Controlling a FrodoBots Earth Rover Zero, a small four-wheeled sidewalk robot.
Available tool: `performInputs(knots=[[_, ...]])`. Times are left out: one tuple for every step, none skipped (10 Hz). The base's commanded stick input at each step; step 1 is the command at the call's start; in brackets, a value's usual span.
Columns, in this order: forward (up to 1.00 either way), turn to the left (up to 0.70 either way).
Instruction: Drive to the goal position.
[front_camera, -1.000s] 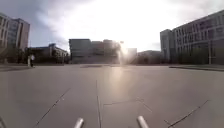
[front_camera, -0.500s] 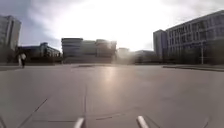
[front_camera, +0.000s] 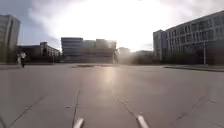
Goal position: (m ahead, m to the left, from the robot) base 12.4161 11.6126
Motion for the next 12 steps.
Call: performInputs(knots=[[1.00, 0.00], [1.00, 0.00], [1.00, 0.00], [1.00, 0.00], [1.00, 0.00], [1.00, 0.00], [1.00, 0.00], [1.00, 0.00], [1.00, 0.18], [1.00, 0.27], [1.00, 0.27], [1.00, 0.27]])
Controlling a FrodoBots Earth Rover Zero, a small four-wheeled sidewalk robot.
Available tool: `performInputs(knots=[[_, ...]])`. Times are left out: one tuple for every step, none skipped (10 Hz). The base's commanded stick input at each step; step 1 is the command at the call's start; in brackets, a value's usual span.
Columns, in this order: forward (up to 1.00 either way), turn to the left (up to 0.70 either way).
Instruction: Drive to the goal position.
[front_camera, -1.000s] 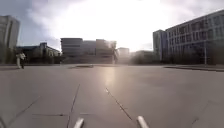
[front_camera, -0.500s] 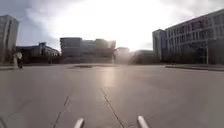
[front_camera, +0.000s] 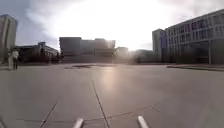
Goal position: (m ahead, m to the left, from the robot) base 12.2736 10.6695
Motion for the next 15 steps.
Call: performInputs(knots=[[1.00, 0.27], [1.00, 0.27], [1.00, 0.27], [1.00, 0.27], [1.00, 0.27], [1.00, 0.27], [1.00, 0.27], [1.00, 0.27], [1.00, 0.27], [1.00, 0.26], [1.00, 0.07], [1.00, 0.00], [1.00, 0.00], [1.00, 0.00], [1.00, 0.00]])
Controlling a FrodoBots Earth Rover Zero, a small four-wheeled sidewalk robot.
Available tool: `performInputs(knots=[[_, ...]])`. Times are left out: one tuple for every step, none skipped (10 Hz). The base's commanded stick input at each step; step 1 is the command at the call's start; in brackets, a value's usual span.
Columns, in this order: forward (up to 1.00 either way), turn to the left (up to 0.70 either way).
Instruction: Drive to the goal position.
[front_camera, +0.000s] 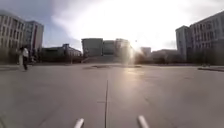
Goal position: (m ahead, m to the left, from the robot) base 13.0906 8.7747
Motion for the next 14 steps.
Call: performInputs(knots=[[1.00, 0.00], [1.00, 0.00], [1.00, 0.00], [1.00, 0.00], [1.00, 0.00], [1.00, 0.00], [1.00, 0.00], [1.00, 0.00], [1.00, 0.00], [1.00, 0.00], [1.00, 0.00], [1.00, 0.07], [1.00, 0.23], [1.00, 0.27]])
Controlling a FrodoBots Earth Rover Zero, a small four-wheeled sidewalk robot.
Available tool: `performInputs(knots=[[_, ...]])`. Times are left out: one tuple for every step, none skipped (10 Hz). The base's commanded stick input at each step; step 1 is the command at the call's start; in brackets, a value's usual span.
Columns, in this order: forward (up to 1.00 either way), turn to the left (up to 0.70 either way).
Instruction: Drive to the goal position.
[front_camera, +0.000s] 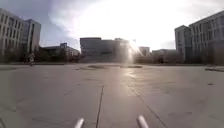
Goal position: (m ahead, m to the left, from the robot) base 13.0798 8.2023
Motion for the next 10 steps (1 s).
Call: performInputs(knots=[[1.00, 0.27], [1.00, 0.27], [1.00, 0.27], [1.00, 0.27], [1.00, 0.27], [1.00, 0.27], [1.00, 0.27], [1.00, 0.27], [0.27, 0.40], [0.00, 0.45]])
